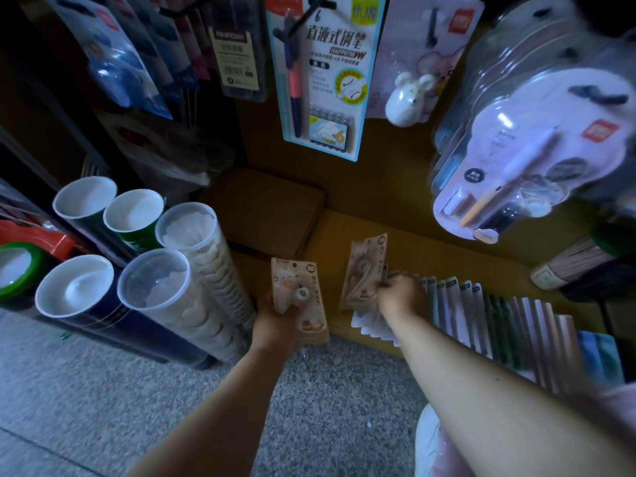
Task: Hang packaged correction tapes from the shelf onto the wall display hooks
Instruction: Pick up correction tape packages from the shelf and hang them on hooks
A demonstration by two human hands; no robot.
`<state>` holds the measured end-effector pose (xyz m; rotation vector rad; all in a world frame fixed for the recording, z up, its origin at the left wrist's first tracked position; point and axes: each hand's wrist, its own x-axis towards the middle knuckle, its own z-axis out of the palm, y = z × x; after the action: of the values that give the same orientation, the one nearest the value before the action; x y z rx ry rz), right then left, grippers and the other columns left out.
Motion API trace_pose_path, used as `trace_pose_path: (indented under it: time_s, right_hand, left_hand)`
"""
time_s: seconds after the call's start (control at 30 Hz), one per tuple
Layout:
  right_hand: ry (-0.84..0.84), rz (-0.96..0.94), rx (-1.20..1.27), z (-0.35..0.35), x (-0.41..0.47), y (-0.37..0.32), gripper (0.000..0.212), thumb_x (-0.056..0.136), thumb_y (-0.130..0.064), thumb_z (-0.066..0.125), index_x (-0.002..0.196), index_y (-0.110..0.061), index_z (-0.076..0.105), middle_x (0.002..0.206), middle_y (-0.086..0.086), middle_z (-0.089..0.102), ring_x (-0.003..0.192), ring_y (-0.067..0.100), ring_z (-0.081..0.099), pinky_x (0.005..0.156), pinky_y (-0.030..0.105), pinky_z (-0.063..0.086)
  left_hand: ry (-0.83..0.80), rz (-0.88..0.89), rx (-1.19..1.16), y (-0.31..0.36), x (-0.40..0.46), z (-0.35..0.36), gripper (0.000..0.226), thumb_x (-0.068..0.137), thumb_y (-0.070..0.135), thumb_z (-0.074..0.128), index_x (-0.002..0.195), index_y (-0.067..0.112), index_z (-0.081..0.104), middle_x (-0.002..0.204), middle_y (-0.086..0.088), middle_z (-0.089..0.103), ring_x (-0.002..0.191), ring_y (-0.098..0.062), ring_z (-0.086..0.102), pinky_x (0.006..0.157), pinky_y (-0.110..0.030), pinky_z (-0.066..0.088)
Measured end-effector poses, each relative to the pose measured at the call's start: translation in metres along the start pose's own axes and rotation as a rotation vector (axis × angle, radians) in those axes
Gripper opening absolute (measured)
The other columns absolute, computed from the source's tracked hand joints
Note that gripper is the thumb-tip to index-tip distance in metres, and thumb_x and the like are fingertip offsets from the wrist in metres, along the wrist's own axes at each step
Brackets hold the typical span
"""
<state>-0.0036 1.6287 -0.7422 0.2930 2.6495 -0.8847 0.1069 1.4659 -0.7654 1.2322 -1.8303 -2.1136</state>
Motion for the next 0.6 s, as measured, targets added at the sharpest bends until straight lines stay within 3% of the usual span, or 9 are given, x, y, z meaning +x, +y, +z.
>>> trace_pose_path:
  time_s: [0.13, 0.23, 0.33, 0.53, 0.6]
  right_hand:
    - [-0.032, -0.049, 0.242, -0.016, -0.006, -0.008, 0.008, 0.088, -0.021, 0.064, 0.081, -0.019, 0.066, 0.081, 0.003, 0.066, 0.083, 0.026, 0.064, 0.071, 0.031, 0.048]
    - [-0.105, -0.08, 0.344, -0.024, -0.017, -0.009, 0.009, 0.086, -0.022, 0.067, 0.078, -0.019, 0.068, 0.074, -0.004, 0.066, 0.079, 0.021, 0.063, 0.067, 0.026, 0.046]
    - [-0.22, -0.08, 0.403, -0.031, -0.033, -0.011, 0.007, 0.086, -0.02, 0.068, 0.088, -0.013, 0.07, 0.073, -0.002, 0.066, 0.075, 0.018, 0.061, 0.062, 0.024, 0.044]
    - [-0.306, -0.13, 0.464, -0.046, -0.058, -0.014, 0.009, 0.084, -0.015, 0.072, 0.084, -0.006, 0.07, 0.082, 0.007, 0.07, 0.079, 0.017, 0.061, 0.071, 0.026, 0.046]
    - [-0.316, -0.18, 0.447, -0.053, -0.065, -0.016, 0.01, 0.084, -0.015, 0.072, 0.075, -0.013, 0.068, 0.08, 0.003, 0.069, 0.08, 0.015, 0.062, 0.075, 0.027, 0.047]
  left_hand:
    - [0.026, 0.002, 0.048, -0.038, 0.033, -0.001, 0.078, 0.062, 0.061, 0.075, 0.125, 0.022, 0.052, 0.121, -0.007, 0.067, 0.106, -0.029, 0.067, 0.086, -0.053, 0.057]
    - [0.019, -0.001, 0.076, 0.007, -0.004, 0.005, 0.047, 0.089, 0.028, 0.066, 0.129, 0.012, 0.049, 0.126, -0.012, 0.062, 0.113, -0.03, 0.061, 0.096, -0.046, 0.051]
    - [0.021, 0.005, 0.029, 0.028, -0.026, 0.009, 0.025, 0.096, 0.014, 0.058, 0.12, 0.012, 0.05, 0.117, -0.012, 0.062, 0.102, -0.029, 0.06, 0.083, -0.033, 0.048]
    - [-0.045, 0.155, -0.005, 0.048, -0.052, 0.009, 0.034, 0.094, 0.027, 0.061, 0.124, 0.015, 0.05, 0.115, -0.007, 0.064, 0.092, -0.018, 0.063, 0.072, -0.027, 0.051]
    - [-0.082, 0.155, -0.043, 0.057, -0.062, 0.008, 0.044, 0.089, 0.034, 0.067, 0.126, 0.016, 0.05, 0.115, -0.005, 0.065, 0.098, -0.02, 0.065, 0.081, -0.034, 0.056]
